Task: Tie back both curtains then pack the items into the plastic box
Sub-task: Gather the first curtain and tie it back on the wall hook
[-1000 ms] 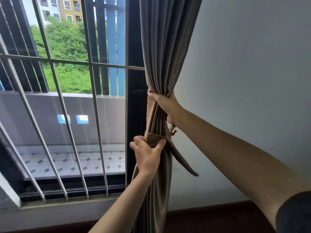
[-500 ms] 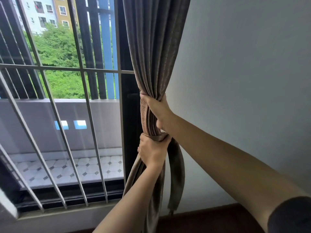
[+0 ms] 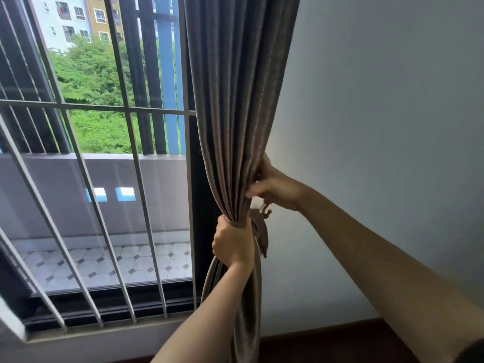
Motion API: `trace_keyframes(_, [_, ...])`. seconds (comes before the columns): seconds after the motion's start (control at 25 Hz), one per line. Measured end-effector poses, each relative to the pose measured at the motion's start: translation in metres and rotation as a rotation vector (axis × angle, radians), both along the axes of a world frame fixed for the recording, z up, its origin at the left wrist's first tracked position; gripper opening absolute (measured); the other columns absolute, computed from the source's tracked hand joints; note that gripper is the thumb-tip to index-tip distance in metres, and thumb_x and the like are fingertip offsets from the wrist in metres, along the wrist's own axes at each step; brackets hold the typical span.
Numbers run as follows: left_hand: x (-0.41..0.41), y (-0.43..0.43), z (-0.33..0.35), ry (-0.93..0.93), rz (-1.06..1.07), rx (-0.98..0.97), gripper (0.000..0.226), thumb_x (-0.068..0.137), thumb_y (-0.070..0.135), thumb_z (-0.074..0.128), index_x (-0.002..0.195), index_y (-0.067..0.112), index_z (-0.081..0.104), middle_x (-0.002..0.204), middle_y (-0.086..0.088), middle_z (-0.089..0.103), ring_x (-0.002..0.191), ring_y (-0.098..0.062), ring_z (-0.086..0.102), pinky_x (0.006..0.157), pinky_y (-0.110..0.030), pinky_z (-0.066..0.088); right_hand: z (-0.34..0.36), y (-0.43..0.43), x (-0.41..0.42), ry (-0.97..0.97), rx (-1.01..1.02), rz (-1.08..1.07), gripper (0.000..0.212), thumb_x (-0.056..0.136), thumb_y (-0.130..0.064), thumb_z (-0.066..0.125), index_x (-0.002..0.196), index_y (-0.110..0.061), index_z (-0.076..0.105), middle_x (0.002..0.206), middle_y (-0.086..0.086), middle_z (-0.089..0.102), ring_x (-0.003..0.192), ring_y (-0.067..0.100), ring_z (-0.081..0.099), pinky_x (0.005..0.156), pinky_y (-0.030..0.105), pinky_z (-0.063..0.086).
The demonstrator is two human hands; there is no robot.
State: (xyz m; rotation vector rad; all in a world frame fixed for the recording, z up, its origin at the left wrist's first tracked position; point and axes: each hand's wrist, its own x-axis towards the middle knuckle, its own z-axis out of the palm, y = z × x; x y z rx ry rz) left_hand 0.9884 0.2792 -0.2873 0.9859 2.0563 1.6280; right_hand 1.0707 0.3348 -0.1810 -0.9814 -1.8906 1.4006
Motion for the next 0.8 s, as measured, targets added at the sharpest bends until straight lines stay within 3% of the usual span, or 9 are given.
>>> trace_keyframes(0.08, [-0.002, 0.000, -0.001, -0.012, -0.018, -0.011, 0.044, 0.081, 0.046, 0.065, 0.097, 0.006, 0.062, 0.082, -0.008, 0.069, 0.075, -0.026, 0.065, 0.063, -0.026, 0.040, -0.017, 0.002, 0.025, -0.351, 0.111, -0.066, 0.100, 0.077, 0.001, 0.067, 0.150, -0.028, 0.004, 0.153, 0.006, 0.024, 0.135, 0.025, 0.035, 0.090, 0.028, 0.047])
trace_keyframes(0.2, [0.002, -0.004, -0.003, -0.018, -0.080, -0.003, 0.040, 0.080, 0.043, 0.067, 0.097, 0.007, 0.061, 0.082, -0.007, 0.068, 0.073, -0.022, 0.062, 0.065, -0.026, 0.043, -0.061, 0.006, 0.048, -0.913, 0.353, -0.063, 0.052, 0.087, -0.018, 0.065, 0.135, -0.014, 0.046, 0.132, 0.012, 0.049, 0.113, 0.024, 0.050, 0.085, 0.022, 0.038])
trace_keyframes(0.24, [0.004, -0.005, -0.004, -0.015, -0.097, 0.001, 0.039, 0.080, 0.042, 0.067, 0.096, 0.007, 0.061, 0.082, -0.006, 0.068, 0.072, -0.021, 0.061, 0.065, -0.026, 0.043, -0.072, 0.010, 0.051, -0.943, 0.440, -0.084, 0.039, 0.088, -0.022, 0.062, 0.126, -0.013, 0.056, 0.124, 0.012, 0.056, 0.110, 0.025, 0.053, 0.087, 0.024, 0.038])
trace_keyframes(0.32, [0.006, -0.007, -0.004, -0.003, -0.111, 0.003, 0.037, 0.079, 0.041, 0.068, 0.095, 0.009, 0.060, 0.082, -0.005, 0.068, 0.069, -0.018, 0.057, 0.064, -0.026, 0.042, -0.084, 0.020, 0.055, -0.799, 0.531, -0.170, 0.024, 0.088, -0.017, 0.062, 0.110, -0.008, 0.065, 0.110, 0.012, 0.064, 0.101, 0.027, 0.058, 0.085, 0.025, 0.043])
trace_keyframes(0.44, [0.005, -0.010, -0.005, 0.011, -0.118, 0.002, 0.035, 0.080, 0.040, 0.067, 0.096, 0.010, 0.061, 0.083, -0.004, 0.068, 0.068, -0.014, 0.053, 0.063, -0.025, 0.042, -0.086, 0.030, 0.055, -0.616, 0.479, -0.061, 0.035, 0.085, -0.014, 0.066, 0.119, -0.013, 0.059, 0.108, 0.004, 0.060, 0.094, 0.017, 0.056, 0.072, 0.011, 0.043])
trace_keyframes(0.56, [0.002, -0.013, -0.003, 0.028, -0.124, -0.007, 0.034, 0.079, 0.041, 0.067, 0.096, 0.011, 0.061, 0.080, -0.003, 0.066, 0.069, -0.017, 0.056, 0.063, -0.026, 0.041, -0.092, 0.034, 0.053, -0.655, 0.514, 0.006, 0.023, 0.087, -0.014, 0.062, 0.109, -0.013, 0.062, 0.102, 0.006, 0.054, 0.093, 0.021, 0.053, 0.072, 0.022, 0.044])
trace_keyframes(0.72, [-0.003, -0.009, 0.000, 0.054, -0.178, -0.053, 0.033, 0.077, 0.042, 0.066, 0.092, 0.014, 0.057, 0.071, 0.004, 0.056, 0.069, -0.020, 0.057, 0.063, -0.028, 0.041, -0.074, 0.045, 0.040, -0.723, 0.809, -0.258, 0.020, 0.088, -0.014, 0.060, 0.106, -0.009, 0.061, 0.099, 0.006, 0.053, 0.085, 0.025, 0.056, 0.071, 0.030, 0.047])
trace_keyframes(0.8, [-0.009, -0.004, -0.003, 0.053, -0.212, -0.049, 0.040, 0.073, 0.049, 0.069, 0.091, 0.015, 0.056, 0.072, 0.004, 0.059, 0.072, -0.022, 0.059, 0.066, -0.031, 0.046, -0.072, 0.040, 0.027, -0.673, 0.780, -0.332, 0.019, 0.086, -0.011, 0.061, 0.103, -0.003, 0.060, 0.102, 0.013, 0.062, 0.086, 0.026, 0.059, 0.071, 0.028, 0.045])
